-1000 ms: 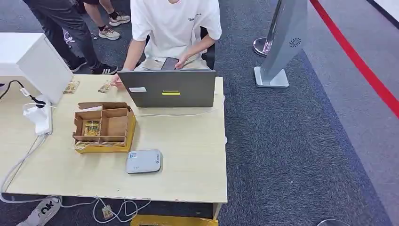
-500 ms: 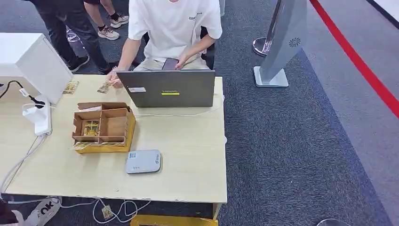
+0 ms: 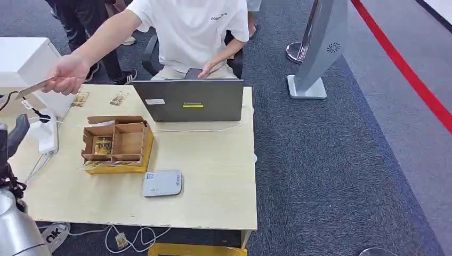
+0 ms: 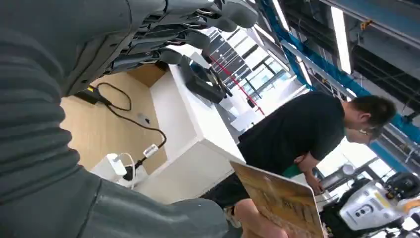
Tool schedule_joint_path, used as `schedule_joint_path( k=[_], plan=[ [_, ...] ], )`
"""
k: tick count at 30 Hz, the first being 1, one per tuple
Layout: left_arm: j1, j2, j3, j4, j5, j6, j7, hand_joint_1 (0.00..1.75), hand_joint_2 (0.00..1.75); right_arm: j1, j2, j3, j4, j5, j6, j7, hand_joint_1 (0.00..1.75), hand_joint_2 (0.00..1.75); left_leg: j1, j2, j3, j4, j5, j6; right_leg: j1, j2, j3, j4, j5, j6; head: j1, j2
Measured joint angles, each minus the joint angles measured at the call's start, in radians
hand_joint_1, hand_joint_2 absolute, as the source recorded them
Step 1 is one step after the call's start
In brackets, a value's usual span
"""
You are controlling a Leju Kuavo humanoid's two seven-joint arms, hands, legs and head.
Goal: Pass the card to the sensor for recognition and then transmit it.
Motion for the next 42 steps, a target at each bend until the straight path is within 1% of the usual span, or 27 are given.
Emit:
schedule_joint_path(
  k=[9,10,11,12,13,31,35,38,42],
  plan=[
    [-0.086,0.069,-0.188,0.098,-0.231,0.104,0.104,0.0,1.75,-0.008,0.0,0.0,0.0,0.006,0.01,0.004,0.0,0.0,0.0,0.0,0.0,0.0,0.0,0.0,0.0,0.0,0.002,0.001,0.0,0.0,0.0,0.0],
    [-0.097,0.078,-0.217,0.115,-0.264,0.12,0.119,0.75,1.75,-0.01,0.0,0.0,0.0,0.006,0.014,0.005,0.0,0.0,0.0,0.0,0.0,0.0,0.0,0.0,0.0,0.0,0.002,0.001,0.001,0.0,0.0,0.0],
    [-0.105,0.085,-0.238,0.127,-0.289,0.132,0.129,1.75,1.75,-0.011,0.0,0.0,0.0,0.007,0.015,0.006,0.0,0.0,0.0,0.0,0.0,0.0,0.0,0.0,0.0,0.0,0.002,0.001,0.001,0.0,0.0,0.0],
    [-0.113,0.092,-0.258,0.137,-0.313,0.142,0.14,1.75,1.75,-0.011,0.0,0.0,0.0,0.008,0.016,0.008,0.0,0.0,0.0,0.0,0.0,0.0,0.0,0.0,0.0,0.0,0.002,0.001,0.001,0.0,0.0,0.0],
    [-0.122,0.1,-0.277,0.149,-0.334,0.155,0.15,1.75,0.0,-0.011,0.0,0.0,0.0,0.011,0.016,0.01,0.0,0.0,0.0,0.0,0.0,0.0,0.0,0.0,0.0,0.0,0.002,0.001,0.001,0.0,0.0,0.0],
    [-0.277,0.225,-0.643,0.381,-0.763,0.372,0.333,1.75,0.0,-0.026,0.0,0.0,0.0,0.023,0.036,0.019,0.0,0.0,0.0,0.0,0.0,0.0,0.001,0.0,0.0,0.001,0.002,0.002,0.001,0.0,0.0,0.0],
    [-0.304,0.243,-0.711,0.424,-0.853,0.415,0.37,1.75,0.0,-0.027,0.0,0.0,0.0,0.025,0.037,0.02,0.0,0.0,0.0,0.0,0.0,0.0,0.001,0.0,0.0,0.001,0.002,0.002,0.001,0.0,0.0,0.0],
    [-0.319,0.249,-0.745,0.447,-0.896,0.426,0.389,1.75,0.0,-0.027,0.0,0.0,0.0,0.027,0.042,0.02,0.0,0.0,0.0,0.0,0.0,0.0,0.001,0.0,0.0,0.001,0.002,0.002,0.001,0.0,0.0,0.0],
    [-0.323,0.25,-0.771,0.468,-0.904,0.426,0.392,1.75,0.0,-0.027,0.0,0.0,0.0,0.028,0.048,0.02,0.0,0.0,0.0,0.0,0.0,0.0,0.001,0.0,0.0,0.001,0.002,0.002,0.001,0.0,0.0,0.0]
  ],
)
